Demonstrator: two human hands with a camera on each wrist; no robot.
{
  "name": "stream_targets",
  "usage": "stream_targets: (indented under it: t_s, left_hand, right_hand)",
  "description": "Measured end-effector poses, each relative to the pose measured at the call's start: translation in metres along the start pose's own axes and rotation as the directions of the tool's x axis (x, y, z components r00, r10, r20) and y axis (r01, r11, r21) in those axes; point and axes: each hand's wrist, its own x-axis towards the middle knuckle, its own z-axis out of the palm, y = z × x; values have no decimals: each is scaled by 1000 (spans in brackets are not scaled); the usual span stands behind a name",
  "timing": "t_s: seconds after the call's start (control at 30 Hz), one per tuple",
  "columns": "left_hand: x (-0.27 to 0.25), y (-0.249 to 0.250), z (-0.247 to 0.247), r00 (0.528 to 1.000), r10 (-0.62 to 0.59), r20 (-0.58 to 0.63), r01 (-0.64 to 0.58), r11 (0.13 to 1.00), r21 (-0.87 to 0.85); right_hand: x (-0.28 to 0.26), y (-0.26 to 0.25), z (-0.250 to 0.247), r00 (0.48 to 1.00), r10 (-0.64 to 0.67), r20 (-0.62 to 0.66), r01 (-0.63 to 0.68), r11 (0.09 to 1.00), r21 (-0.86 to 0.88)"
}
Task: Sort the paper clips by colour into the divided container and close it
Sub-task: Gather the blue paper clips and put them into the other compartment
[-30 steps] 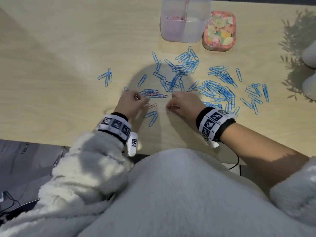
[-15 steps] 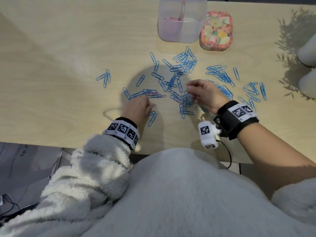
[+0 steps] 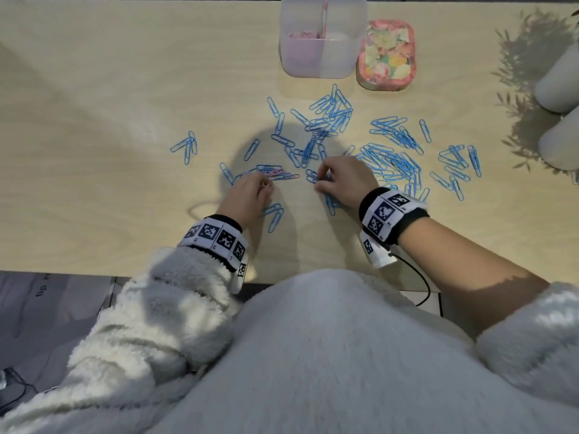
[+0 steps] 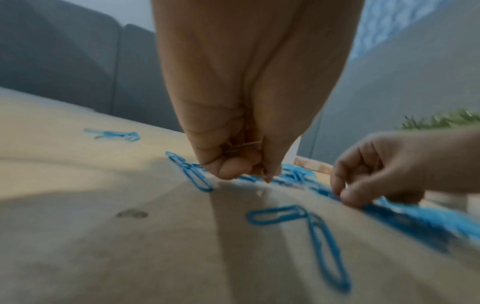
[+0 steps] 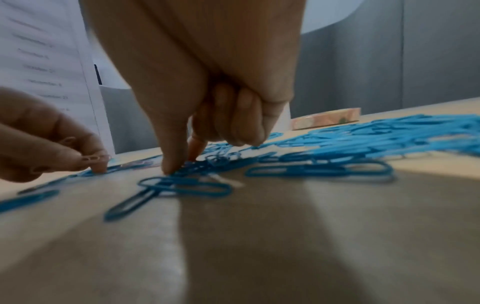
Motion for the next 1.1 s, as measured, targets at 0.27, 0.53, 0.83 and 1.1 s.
stream_targets:
  t_s: [0.27, 0.53, 0.83, 1.1]
  left_hand:
    - [22, 6, -14, 914, -368, 171, 374, 601, -706]
    - [29, 6, -10, 937, -289, 196, 324, 506, -799]
    - [27, -2, -18, 951, -287, 112, 298, 764, -572]
    - [20, -22, -24, 969, -196, -150, 194, 981, -25]
  right_hand:
    - [1, 10, -20, 972, 234, 33, -198, 727, 658]
    - [0, 37, -29, 953, 255, -161, -191, 923, 334]
    - [-3, 0, 4, 989, 138, -49, -137, 990, 29]
    - [4, -20, -11, 993, 23, 112, -23, 1000, -10]
